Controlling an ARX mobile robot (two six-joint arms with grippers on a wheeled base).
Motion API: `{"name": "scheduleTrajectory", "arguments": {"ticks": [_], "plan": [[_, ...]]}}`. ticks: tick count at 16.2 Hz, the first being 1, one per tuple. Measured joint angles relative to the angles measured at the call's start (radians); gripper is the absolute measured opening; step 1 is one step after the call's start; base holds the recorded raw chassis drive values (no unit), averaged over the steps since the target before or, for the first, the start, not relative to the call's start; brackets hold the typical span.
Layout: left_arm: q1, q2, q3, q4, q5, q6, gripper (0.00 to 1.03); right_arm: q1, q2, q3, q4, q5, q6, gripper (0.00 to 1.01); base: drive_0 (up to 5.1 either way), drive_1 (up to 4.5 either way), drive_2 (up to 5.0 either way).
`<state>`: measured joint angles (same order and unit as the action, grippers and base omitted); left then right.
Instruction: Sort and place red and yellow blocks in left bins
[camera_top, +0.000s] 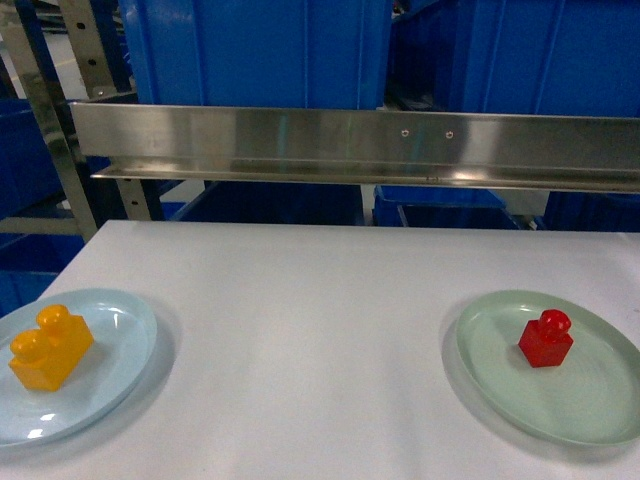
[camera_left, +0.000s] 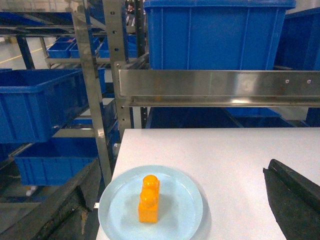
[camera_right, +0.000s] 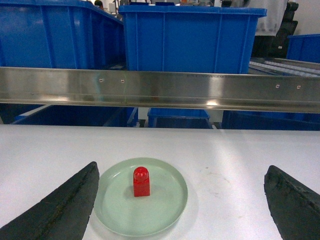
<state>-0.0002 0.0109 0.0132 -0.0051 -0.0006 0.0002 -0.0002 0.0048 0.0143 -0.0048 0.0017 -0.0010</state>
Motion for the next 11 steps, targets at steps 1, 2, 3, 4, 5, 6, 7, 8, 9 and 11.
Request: {"name": "scheduleTrajectory", "arguments": {"ticks": [1,2,3,4,5,6,7,8,9,11], "plan": [[0.000,0.000,0.000,0.000,0.000,0.000,0.98,0.000,0.000,0.000,0.000,0.000,0.000,0.98,0.0,0.00,0.0],[0.000,0.000,0.000,0.000,0.000,0.000,0.98,0.000,0.000,0.000,0.000,0.000,0.000,0.98,0.0,0.00,0.0],[0.000,0.000,0.000,0.000,0.000,0.000,0.98,0.000,0.000,0.000,0.000,0.000,0.000,0.98,0.0,0.00,0.0],[0.000,0.000,0.000,0.000,0.000,0.000,0.98,0.000,0.000,0.000,0.000,0.000,0.000,0.98,0.0,0.00,0.0],[0.000,0.000,0.000,0.000,0.000,0.000,0.98,0.000,0.000,0.000,0.000,0.000,0.000,0.98,0.0,0.00,0.0],[0.000,0.000,0.000,0.000,0.000,0.000,0.98,0.000,0.000,0.000,0.000,0.000,0.000,0.98,0.0,0.00,0.0],[0.000,0.000,0.000,0.000,0.000,0.000,0.98,0.000,0.000,0.000,0.000,0.000,0.000,0.98,0.0,0.00,0.0],[0.000,0.000,0.000,0.000,0.000,0.000,0.98,0.000,0.000,0.000,0.000,0.000,0.000,0.98,0.0,0.00,0.0],[0.000,0.000,0.000,0.000,0.000,0.000,0.98,0.000,0.000,0.000,0.000,0.000,0.000,0.98,0.0,0.00,0.0],[0.000,0.000,0.000,0.000,0.000,0.000,0.98,0.000,0.000,0.000,0.000,0.000,0.000,0.98,0.0,0.00,0.0]]}}
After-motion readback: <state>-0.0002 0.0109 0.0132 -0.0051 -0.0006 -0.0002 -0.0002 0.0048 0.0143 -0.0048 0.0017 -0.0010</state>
